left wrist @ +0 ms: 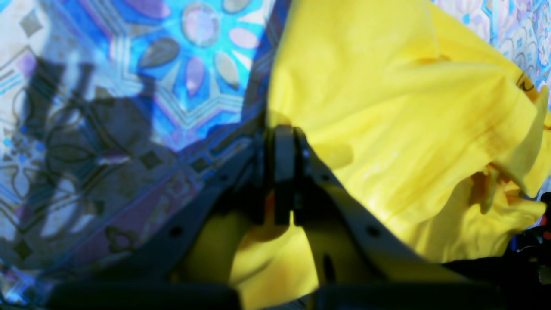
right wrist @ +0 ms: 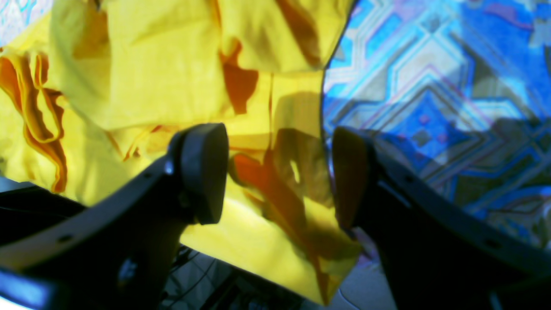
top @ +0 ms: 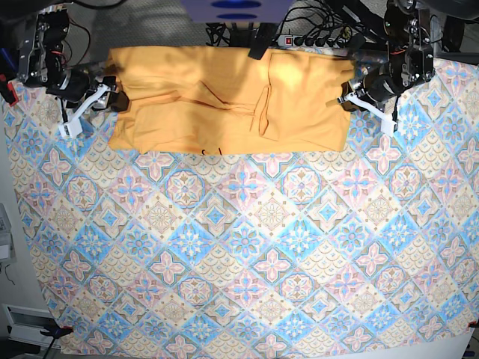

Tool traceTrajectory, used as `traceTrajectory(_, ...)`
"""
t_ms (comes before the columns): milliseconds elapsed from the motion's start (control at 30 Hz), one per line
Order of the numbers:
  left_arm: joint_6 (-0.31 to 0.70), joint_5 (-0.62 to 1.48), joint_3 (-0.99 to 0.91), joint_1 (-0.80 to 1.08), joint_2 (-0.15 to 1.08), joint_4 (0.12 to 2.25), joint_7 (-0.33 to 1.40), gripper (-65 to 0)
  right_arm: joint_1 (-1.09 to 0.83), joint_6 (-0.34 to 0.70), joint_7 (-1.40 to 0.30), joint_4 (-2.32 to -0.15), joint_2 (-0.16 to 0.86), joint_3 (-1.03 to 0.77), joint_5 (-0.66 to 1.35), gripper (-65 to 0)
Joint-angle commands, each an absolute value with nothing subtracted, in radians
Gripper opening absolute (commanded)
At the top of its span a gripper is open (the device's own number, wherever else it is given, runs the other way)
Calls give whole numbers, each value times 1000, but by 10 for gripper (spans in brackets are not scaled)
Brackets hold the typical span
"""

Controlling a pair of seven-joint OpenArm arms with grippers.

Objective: Fold the T-shirt properly
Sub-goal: 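Grasp the outer edge with the right gripper and pull it outward to smooth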

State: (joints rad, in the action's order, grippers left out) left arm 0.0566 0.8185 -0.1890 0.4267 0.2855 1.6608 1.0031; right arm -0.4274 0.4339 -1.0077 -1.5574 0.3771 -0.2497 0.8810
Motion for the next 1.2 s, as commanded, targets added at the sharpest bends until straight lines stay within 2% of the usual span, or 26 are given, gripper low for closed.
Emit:
traceTrajectory(0,62,828,-193,423,297,1675,997,-650,-429,440,-998,-1564,394,-254,898,-283)
traceTrajectory(233,62,828,-193,423,297,1675,997,-650,-429,446,-993,-1538,394,-217,898,-283)
traceTrajectory(433,62,828,-193,426,297,1675,997,-650,-427,539,-993,-1534,394,-216,898,-283)
traceTrajectory(800,62,828,-193,423,294,1675,997,-650,-426,544,-993,-1460,390,-213,898,-283)
traceTrajectory(1167,62,828,-193,426,294,1675,997,-650,-325,544,-990,-1392,389,-145,898,-283)
